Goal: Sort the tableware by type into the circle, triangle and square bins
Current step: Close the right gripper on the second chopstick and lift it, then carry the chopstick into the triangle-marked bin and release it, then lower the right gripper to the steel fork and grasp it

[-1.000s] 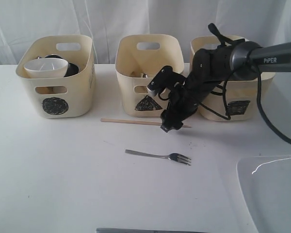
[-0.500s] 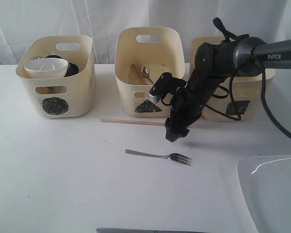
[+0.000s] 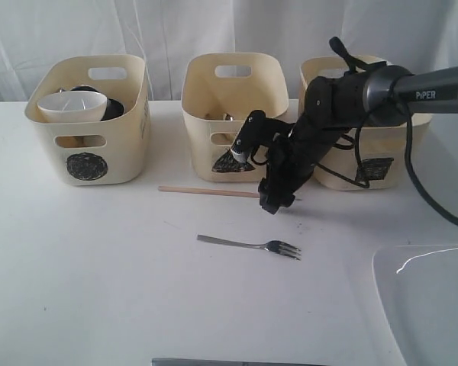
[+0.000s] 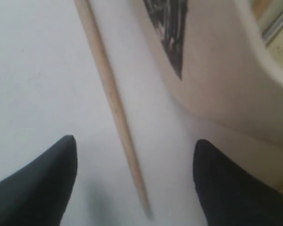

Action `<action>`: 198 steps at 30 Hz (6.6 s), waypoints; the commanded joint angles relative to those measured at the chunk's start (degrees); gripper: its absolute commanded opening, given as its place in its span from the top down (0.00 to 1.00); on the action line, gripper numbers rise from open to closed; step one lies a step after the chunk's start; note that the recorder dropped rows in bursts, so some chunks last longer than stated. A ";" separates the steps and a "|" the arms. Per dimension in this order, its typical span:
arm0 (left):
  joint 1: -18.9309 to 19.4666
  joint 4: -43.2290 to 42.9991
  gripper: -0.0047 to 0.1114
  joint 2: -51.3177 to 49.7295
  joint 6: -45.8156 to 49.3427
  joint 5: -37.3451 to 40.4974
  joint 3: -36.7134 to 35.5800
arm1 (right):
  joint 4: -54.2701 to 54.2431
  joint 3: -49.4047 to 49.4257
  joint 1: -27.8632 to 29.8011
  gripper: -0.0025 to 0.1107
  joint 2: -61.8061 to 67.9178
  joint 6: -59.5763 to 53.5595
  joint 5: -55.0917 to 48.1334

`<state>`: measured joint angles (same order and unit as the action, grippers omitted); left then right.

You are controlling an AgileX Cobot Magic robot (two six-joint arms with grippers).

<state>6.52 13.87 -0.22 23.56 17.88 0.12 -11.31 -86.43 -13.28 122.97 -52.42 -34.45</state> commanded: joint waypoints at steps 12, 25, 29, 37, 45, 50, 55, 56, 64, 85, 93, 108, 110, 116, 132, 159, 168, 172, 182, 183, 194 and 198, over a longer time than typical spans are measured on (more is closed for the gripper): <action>0.08 0.50 0.96 0.22 0.05 0.12 -0.12 | 0.47 0.40 0.27 0.41 -6.79 -11.32 -16.24; 0.08 0.50 0.96 0.22 0.05 0.12 -0.12 | 0.72 0.17 0.27 0.46 -0.50 -11.85 -7.53; 0.08 0.50 0.96 0.22 0.05 0.12 -0.12 | 0.62 0.18 0.27 0.46 -0.50 -11.48 -7.01; 0.08 0.50 0.96 0.22 0.05 0.12 -0.12 | 0.38 0.18 1.95 0.46 -0.42 -5.33 -6.30; 0.08 0.50 0.96 0.22 0.05 0.12 -0.12 | -1.71 0.18 2.43 0.50 0.02 -5.34 -6.01; 0.08 0.50 0.96 0.22 0.05 0.12 -0.12 | -2.01 0.16 2.56 0.52 2.45 -4.91 -5.55; 0.08 0.50 0.96 0.22 0.05 0.12 -0.12 | -6.60 -0.35 2.56 0.52 3.48 -4.26 -9.27; 0.08 0.50 0.96 0.22 0.05 0.12 -0.12 | -7.70 -0.35 2.56 0.52 3.35 -4.26 -10.31; 0.08 0.50 0.96 0.22 0.05 0.12 -0.12 | -10.98 -0.35 2.33 0.56 2.21 -8.43 -15.22; 0.08 0.50 0.96 0.22 0.05 0.12 -0.12 | -10.88 -0.35 1.69 0.98 0.02 -7.39 -20.97; 0.08 0.50 0.96 0.22 0.05 0.12 -0.12 | -10.51 -0.35 -1.54 0.98 -8.06 -3.66 -20.96; 0.08 0.50 0.96 0.22 0.05 0.12 -0.12 | -5.12 -0.35 -2.16 0.98 -23.91 8.72 -18.77; 0.08 0.50 0.96 0.22 0.05 0.12 -0.12 | 1.60 -0.35 -2.16 0.98 -25.54 17.20 -14.23; 0.08 0.50 0.96 0.22 0.05 0.12 -0.12 | 14.78 -1.14 -2.05 0.98 -24.30 27.76 -13.80; 0.08 0.50 0.96 0.22 0.05 0.12 -0.12 | 16.77 -12.95 -2.05 0.98 -12.80 39.61 -10.29; 0.08 0.50 0.96 0.22 0.05 0.12 -0.12 | 16.66 -12.95 -2.16 0.97 -21.24 39.12 -21.97; 0.08 0.50 0.96 0.22 0.05 0.12 -0.12 | -5.12 -6.23 -2.55 0.98 -21.70 15.07 -35.51; 0.08 0.50 0.96 0.22 0.05 0.12 -0.12 | -1.12 -1.63 -4.23 0.94 -20.07 14.89 -35.47; 0.08 0.50 0.96 0.22 0.05 0.12 -0.12 | -0.24 5.77 -5.01 0.47 -15.98 0.96 -32.54; 0.08 0.50 0.96 0.22 0.05 0.12 -0.12 | -0.24 6.20 -5.01 0.46 -15.62 0.01 -30.86; 0.08 0.50 0.96 0.22 0.05 0.12 -0.12 | -0.23 9.01 -5.01 0.46 -11.39 -6.44 -16.62; 0.08 0.50 0.96 0.22 0.05 0.12 -0.12 | -0.24 9.30 -5.01 0.46 -10.33 -6.43 -13.83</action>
<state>6.52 13.87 -0.22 23.56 17.88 0.12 -11.41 -77.52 -18.31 112.05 -57.97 -50.15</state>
